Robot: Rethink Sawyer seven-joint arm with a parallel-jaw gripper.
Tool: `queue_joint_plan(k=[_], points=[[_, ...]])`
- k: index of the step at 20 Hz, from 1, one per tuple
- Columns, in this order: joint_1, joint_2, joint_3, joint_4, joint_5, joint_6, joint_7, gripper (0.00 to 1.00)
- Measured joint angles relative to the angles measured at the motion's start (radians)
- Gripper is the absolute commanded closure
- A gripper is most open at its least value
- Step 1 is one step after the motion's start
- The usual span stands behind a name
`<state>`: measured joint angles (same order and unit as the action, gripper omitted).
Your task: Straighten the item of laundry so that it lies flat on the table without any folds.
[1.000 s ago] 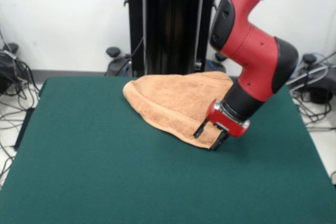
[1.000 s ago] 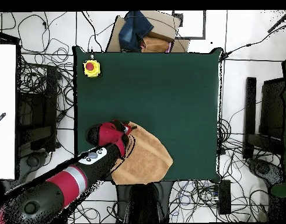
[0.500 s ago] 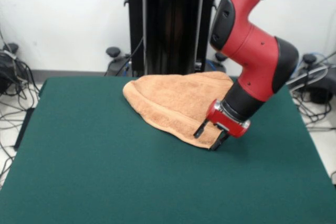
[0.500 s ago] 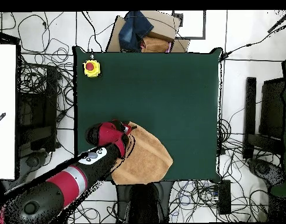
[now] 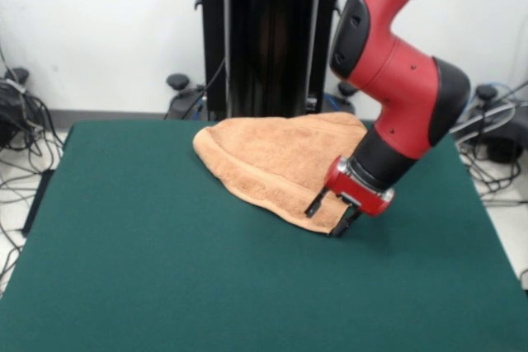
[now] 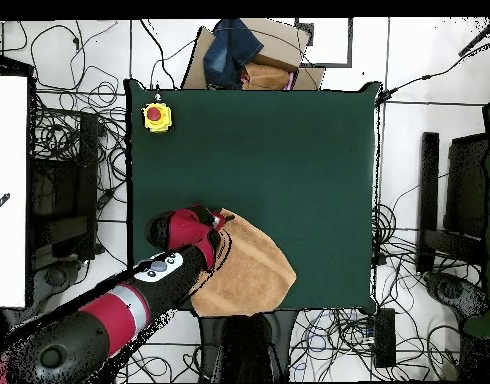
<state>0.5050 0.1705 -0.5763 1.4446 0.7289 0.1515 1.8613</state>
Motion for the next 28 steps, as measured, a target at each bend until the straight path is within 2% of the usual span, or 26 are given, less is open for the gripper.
queue_joint_plan(k=[28], points=[[-0.008,-0.022,0.0,0.0,0.0,0.0,0.0,0.0]])
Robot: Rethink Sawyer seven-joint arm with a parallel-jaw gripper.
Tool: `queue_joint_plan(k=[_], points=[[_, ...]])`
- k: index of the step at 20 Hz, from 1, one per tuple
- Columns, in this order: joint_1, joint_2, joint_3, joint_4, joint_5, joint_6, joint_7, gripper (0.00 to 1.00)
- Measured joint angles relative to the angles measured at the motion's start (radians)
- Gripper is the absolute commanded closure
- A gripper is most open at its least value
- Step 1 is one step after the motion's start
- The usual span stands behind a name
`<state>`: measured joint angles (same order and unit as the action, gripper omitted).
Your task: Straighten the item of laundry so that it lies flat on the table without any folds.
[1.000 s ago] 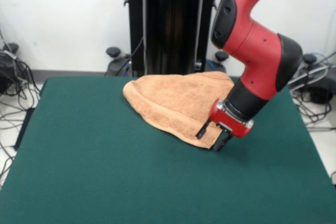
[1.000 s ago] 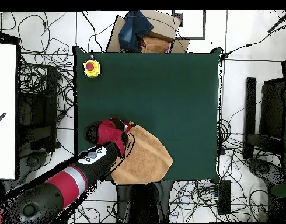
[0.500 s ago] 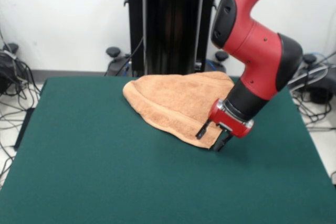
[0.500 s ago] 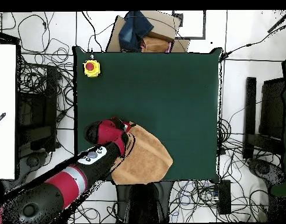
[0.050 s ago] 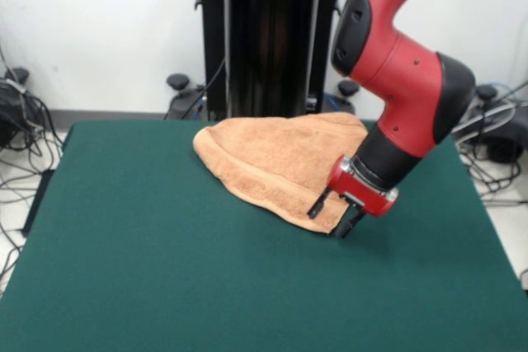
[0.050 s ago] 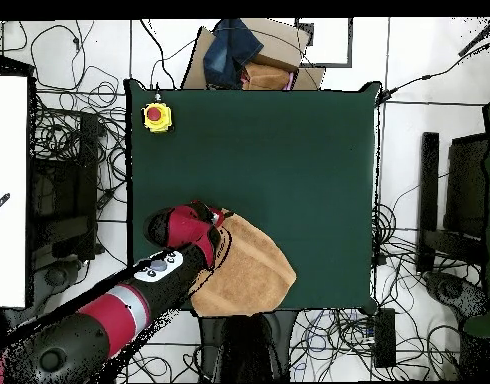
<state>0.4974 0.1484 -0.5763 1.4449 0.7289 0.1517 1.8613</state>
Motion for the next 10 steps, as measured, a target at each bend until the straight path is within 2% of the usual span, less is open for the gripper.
queue_joint_plan(k=[10], points=[[-0.007,0.003,0.0,0.0,0.0,0.0,0.0,0.0]])
